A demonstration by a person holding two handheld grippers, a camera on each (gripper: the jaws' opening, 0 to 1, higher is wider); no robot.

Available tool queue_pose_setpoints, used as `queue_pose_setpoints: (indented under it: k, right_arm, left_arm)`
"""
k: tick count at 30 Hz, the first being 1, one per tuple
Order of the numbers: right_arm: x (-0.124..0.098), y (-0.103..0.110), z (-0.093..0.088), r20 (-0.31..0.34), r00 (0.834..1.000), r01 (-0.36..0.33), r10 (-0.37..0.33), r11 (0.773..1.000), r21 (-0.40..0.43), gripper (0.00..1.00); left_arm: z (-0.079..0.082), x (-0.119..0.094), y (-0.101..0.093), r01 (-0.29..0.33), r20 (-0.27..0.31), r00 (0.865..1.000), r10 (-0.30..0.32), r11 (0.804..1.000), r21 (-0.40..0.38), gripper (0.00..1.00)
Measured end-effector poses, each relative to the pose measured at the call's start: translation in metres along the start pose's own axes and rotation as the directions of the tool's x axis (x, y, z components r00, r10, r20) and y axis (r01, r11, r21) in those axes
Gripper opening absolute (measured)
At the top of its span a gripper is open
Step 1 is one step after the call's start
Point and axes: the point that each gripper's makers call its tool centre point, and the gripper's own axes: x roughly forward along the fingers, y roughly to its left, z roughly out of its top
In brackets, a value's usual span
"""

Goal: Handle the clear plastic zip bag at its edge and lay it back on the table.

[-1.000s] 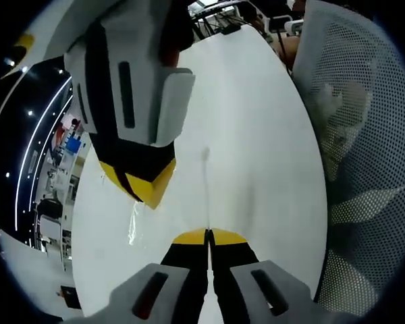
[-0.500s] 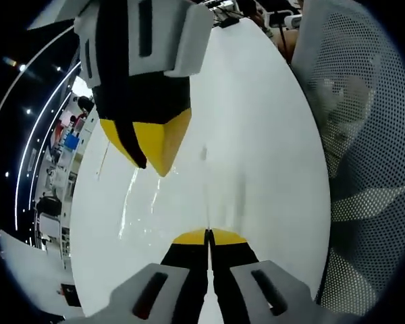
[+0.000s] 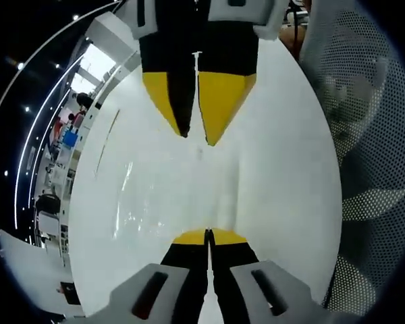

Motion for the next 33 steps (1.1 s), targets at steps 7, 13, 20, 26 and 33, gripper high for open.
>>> queue_pose_setpoints:
  k: [7,13,20,26,33]
  right_arm:
    - [-0.004,0.005,-0.007,-0.009,1.000,-0.004,0.005,1.000,0.015,0.07]
    - [-0.003,0.004,-0.007,-0.006,1.000,-0.001,0.001,1.000,0.028,0.07]
    - [-0.004,0.003,-0.008,-0.002,1.000,0.005,-0.005,0.999,0.039,0.07]
    - [-0.001,-0.002,-0.008,0.013,1.000,0.013,-0.014,0.996,0.084,0.07]
    - [0.005,0.003,-0.007,0.029,1.000,-0.002,-0.002,0.988,0.154,0.10]
  left_arm:
    - [0.000,0.003,-0.003,0.011,-0.004,1.000,-0.011,1.000,-0.002,0.00]
    - [0.001,0.005,-0.008,0.021,-0.013,1.000,-0.022,1.000,-0.010,0.00]
    - [0.002,0.004,-0.011,0.030,-0.014,0.999,-0.030,1.000,-0.003,0.00]
    - [0.007,-0.002,-0.007,0.034,0.021,0.999,-0.032,0.995,-0.097,0.09]
    - [0.002,-0.009,-0.010,0.062,0.040,0.998,-0.054,0.976,-0.210,0.16]
